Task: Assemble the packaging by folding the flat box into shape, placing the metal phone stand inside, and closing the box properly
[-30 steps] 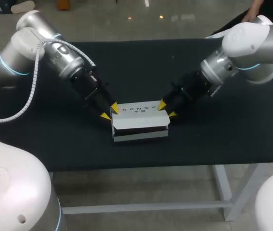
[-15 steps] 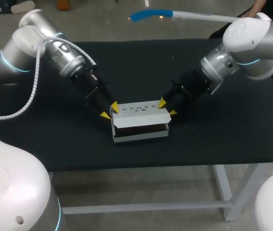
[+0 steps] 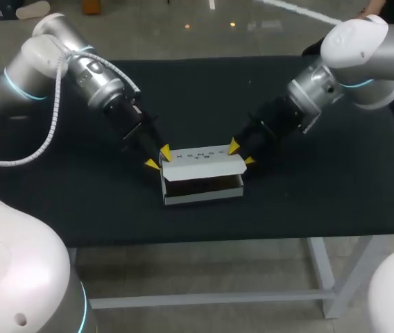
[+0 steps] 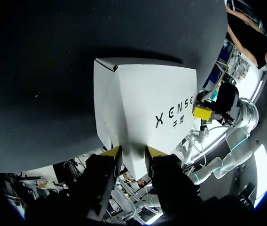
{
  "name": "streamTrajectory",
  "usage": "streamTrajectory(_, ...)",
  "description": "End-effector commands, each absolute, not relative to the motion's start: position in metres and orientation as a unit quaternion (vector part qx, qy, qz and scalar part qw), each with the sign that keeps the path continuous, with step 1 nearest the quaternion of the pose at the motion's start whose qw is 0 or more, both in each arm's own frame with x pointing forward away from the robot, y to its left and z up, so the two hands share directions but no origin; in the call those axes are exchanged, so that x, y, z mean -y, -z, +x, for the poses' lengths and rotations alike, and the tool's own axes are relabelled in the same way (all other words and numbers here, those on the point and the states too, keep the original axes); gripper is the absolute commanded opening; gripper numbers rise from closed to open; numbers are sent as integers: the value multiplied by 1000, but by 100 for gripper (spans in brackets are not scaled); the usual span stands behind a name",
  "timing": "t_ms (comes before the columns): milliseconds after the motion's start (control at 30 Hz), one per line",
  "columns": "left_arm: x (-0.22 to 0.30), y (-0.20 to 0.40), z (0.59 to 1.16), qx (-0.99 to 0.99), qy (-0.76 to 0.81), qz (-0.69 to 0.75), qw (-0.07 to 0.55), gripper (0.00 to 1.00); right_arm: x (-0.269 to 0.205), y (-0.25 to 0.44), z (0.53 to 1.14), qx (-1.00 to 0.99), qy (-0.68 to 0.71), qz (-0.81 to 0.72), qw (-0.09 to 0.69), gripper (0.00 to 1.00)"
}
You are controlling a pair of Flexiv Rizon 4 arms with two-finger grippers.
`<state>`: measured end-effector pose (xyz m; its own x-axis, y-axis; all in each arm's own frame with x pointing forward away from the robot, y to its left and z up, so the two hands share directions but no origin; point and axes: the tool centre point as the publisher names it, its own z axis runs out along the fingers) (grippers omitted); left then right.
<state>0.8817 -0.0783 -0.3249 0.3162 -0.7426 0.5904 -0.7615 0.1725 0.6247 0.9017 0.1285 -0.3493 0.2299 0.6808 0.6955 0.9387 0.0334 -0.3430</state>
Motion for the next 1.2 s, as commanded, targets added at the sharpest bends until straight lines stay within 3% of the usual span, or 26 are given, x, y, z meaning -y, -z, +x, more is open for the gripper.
streamTrajectory(33, 82, 326, 888, 584, 5, 634, 506, 35, -133, 349, 907, 600, 155, -672, 405, 45)
streamTrajectory(1200, 81, 316, 896, 563, 42, 612, 554, 37, -132, 339, 912, 586, 116, -672, 438, 42)
